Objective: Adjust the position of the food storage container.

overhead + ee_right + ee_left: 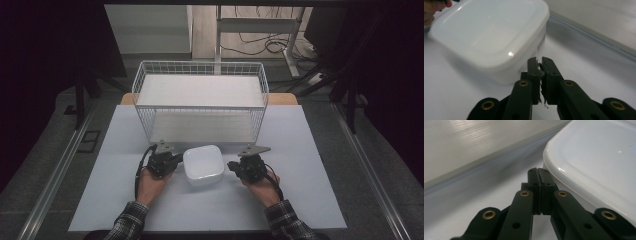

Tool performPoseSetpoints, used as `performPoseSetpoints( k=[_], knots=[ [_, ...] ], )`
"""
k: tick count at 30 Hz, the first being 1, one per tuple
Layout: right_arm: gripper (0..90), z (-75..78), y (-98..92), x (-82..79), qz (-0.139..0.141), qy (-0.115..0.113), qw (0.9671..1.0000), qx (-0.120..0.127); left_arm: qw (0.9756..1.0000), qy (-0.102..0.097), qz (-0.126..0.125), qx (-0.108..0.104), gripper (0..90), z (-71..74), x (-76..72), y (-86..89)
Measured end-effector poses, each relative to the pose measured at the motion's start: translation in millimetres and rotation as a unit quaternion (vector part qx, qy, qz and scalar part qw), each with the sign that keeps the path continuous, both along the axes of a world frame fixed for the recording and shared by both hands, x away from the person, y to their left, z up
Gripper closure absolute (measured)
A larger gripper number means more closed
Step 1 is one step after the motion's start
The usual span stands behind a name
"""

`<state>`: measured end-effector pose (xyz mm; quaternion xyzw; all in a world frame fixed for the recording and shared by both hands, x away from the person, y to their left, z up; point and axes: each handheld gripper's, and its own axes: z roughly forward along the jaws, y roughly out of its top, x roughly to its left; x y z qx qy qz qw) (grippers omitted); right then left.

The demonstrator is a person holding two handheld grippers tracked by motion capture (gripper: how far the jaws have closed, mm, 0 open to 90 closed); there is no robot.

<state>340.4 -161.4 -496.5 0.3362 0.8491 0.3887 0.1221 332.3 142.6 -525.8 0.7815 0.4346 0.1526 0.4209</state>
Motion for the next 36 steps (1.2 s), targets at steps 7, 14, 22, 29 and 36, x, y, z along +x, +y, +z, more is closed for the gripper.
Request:
performPoseSetpoints(
  k=[7, 14, 22, 29, 36],
  knots=[
    [87.6, -2.8, 6.5, 6.5, 0.0, 0.008, 0.9999, -0.007, 0.9998, 0.009, -0.017, -0.001, 89.4, 1.1, -5.2, -2.9],
    [87.6, -0.5, -0.4, -6.3, 0.001, 0.01, 0.9998, -0.018, 0.9992, 0.022, -0.032, -0.003, 89.8, 1.6, -22.8, -12.9],
    [87.6, 1.5, -6.4, -17.7, 0.003, 0.012, 0.9997, -0.02, 0.9979, 0.037, -0.052, -0.009, 89.8, 5.0, -50.9, -15.4],
    [87.2, 1.3, -4.6, -22.9, 0.01, 0.013, 0.9995, -0.029, 0.9983, 0.032, -0.048, -0.007, 88.3, 5.3, -60.1, -13.9],
    [80.8, 3.9, -13.0, -29.7, 0.009, 0.009, 0.9997, -0.022, 0.999, 0.021, -0.038, -0.009, 79.5, 10.1, -61.2, -1.9]
  ],
)
